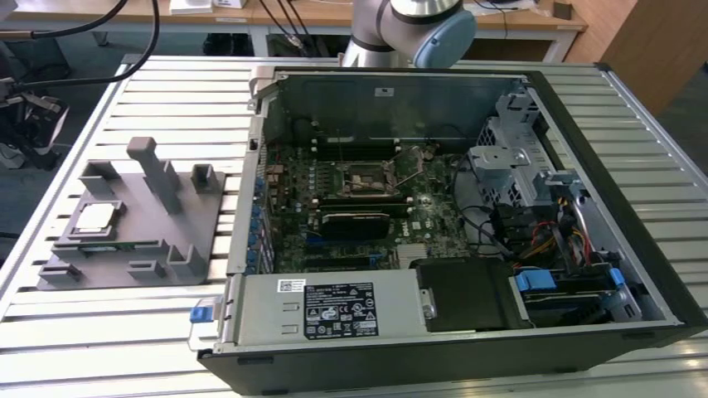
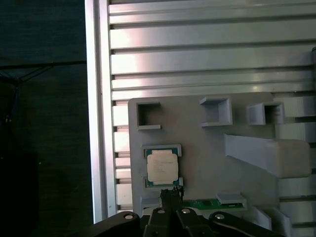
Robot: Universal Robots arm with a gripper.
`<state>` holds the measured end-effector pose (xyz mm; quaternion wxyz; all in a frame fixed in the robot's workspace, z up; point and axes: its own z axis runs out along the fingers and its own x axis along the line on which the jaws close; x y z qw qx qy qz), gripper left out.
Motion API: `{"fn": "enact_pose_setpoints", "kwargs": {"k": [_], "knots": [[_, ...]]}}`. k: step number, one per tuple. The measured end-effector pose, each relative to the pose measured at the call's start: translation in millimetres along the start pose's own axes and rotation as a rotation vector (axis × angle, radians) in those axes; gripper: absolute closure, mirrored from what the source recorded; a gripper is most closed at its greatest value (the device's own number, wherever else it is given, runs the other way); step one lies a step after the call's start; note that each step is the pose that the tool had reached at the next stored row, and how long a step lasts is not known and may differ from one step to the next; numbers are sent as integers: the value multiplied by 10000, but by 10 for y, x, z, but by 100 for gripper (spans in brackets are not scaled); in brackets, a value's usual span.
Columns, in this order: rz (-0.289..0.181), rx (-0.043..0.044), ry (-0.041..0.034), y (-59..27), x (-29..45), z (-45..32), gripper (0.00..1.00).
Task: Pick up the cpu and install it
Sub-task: 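Pick up the cpu and move it towards the insertion slot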
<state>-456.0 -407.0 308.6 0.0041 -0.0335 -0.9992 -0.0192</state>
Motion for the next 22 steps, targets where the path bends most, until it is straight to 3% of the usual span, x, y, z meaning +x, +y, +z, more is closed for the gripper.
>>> {"fn": "enact_pose_setpoints", "kwargs": {"k": [3,22], "knots": [[0,-49,0,0,1,13,89],[0,-49,2,-3,0,95,89]]}}
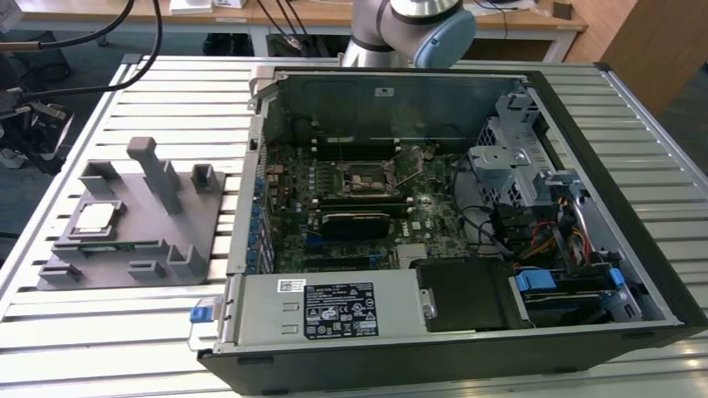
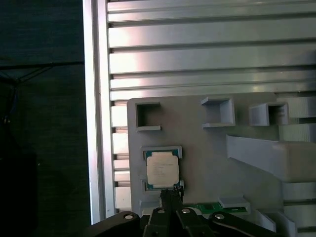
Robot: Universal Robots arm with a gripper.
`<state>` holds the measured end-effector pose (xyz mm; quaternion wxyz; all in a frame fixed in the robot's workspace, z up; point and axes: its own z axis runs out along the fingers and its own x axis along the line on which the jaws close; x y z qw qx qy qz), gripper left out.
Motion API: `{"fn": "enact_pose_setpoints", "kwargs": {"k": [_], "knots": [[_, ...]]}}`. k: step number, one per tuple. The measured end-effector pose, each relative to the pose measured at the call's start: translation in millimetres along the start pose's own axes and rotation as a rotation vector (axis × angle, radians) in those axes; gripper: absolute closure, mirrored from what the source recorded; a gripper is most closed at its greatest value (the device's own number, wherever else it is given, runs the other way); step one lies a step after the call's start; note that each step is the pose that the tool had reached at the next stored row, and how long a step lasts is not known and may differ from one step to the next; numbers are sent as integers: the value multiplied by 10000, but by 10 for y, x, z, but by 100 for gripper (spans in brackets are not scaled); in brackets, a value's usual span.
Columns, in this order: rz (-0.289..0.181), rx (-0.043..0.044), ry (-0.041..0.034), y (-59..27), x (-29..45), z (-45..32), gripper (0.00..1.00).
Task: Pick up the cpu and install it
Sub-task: 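Pick up the cpu and move it towards the insertion slot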
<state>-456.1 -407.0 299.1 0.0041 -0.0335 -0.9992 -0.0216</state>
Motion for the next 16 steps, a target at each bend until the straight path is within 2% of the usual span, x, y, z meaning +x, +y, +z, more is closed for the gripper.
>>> {"fn": "enact_pose_setpoints", "kwargs": {"k": [16], "knots": [[0,-1,-1,-4,-1,81,89]]}}
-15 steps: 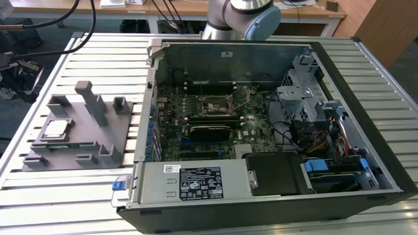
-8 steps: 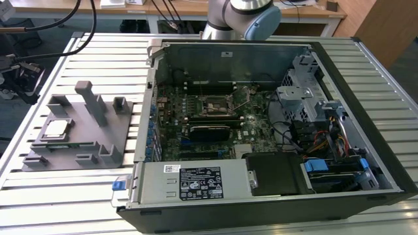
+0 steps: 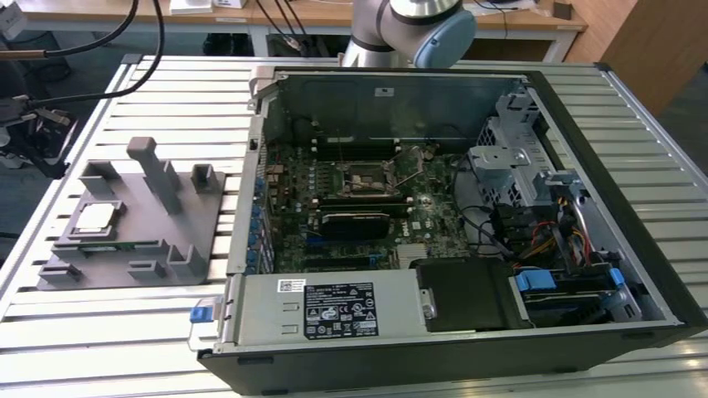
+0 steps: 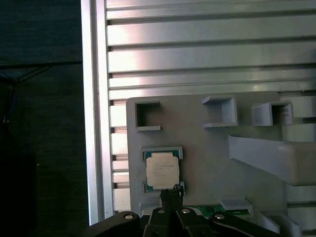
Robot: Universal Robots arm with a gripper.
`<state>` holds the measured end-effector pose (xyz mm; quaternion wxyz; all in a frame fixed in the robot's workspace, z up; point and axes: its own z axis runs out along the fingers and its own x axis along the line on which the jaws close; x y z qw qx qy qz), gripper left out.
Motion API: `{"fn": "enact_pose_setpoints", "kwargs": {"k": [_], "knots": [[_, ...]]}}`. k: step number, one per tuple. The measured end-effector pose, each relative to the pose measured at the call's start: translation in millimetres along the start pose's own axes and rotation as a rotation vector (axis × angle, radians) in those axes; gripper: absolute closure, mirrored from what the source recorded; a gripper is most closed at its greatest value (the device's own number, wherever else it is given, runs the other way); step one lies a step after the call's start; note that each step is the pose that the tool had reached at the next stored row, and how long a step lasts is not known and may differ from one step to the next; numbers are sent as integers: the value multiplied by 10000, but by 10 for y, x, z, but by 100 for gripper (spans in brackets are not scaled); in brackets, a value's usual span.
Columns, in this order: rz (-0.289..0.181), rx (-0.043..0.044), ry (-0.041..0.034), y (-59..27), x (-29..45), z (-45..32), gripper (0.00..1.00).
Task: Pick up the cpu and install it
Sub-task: 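Pick up the cpu and move it towards the insertion slot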
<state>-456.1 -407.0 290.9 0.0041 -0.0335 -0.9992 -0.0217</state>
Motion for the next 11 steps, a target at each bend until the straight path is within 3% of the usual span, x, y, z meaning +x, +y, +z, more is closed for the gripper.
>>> {"fn": "enact_pose_setpoints", "kwargs": {"k": [3,4,11], "knots": [[0,0,1,-1,0,25,89],[0,-2,0,-9,-2,216,89],[0,-1,1,-9,-2,211,89]]}}
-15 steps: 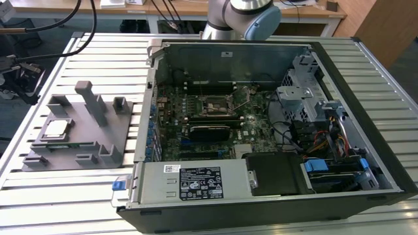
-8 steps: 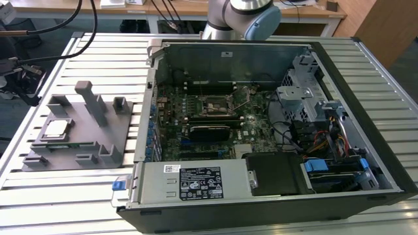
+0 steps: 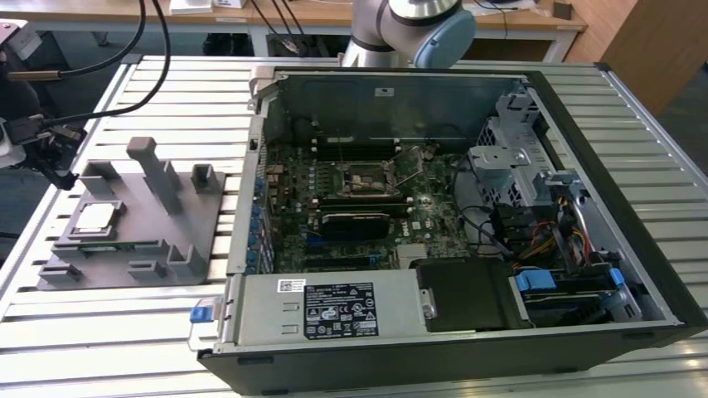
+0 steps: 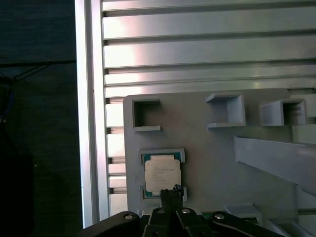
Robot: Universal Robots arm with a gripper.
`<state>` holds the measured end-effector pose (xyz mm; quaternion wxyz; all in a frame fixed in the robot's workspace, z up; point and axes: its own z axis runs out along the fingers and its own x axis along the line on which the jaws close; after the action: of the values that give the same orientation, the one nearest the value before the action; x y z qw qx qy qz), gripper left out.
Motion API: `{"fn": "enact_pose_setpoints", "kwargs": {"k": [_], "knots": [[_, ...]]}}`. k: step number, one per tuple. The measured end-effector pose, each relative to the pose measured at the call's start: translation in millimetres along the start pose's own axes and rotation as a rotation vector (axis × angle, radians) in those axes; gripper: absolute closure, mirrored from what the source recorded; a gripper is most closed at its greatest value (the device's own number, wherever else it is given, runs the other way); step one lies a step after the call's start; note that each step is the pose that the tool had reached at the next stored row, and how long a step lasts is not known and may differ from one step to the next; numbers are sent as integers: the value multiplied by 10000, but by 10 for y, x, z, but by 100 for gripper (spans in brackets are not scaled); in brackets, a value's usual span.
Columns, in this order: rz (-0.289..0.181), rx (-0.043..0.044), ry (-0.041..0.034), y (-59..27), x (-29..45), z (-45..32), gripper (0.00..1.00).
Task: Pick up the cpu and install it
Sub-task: 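Pick up the cpu and move it towards the insertion slot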
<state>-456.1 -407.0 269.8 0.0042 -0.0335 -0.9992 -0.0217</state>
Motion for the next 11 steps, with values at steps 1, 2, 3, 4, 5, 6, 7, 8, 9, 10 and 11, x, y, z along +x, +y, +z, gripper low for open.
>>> {"fn": "enact_pose_setpoints", "kwargs": {"k": [1,2,3,4,5,6,7,8,9,10,11], "knots": [[0,0,0,0,0,-1,89],[1,0,0,0,0,-1,89],[0,0,0,0,0,-1,89],[0,0,0,0,0,-2,84],[0,0,0,0,0,-3,84],[-4,0,1,0,0,-3,77],[-25,0,0,0,0,-3,77],[-65,1,3,0,0,-3,71],[-129,4,6,0,0,-3,65],[-205,12,9,0,0,-2,59],[-286,20,12,-1,0,-1,53]]}}
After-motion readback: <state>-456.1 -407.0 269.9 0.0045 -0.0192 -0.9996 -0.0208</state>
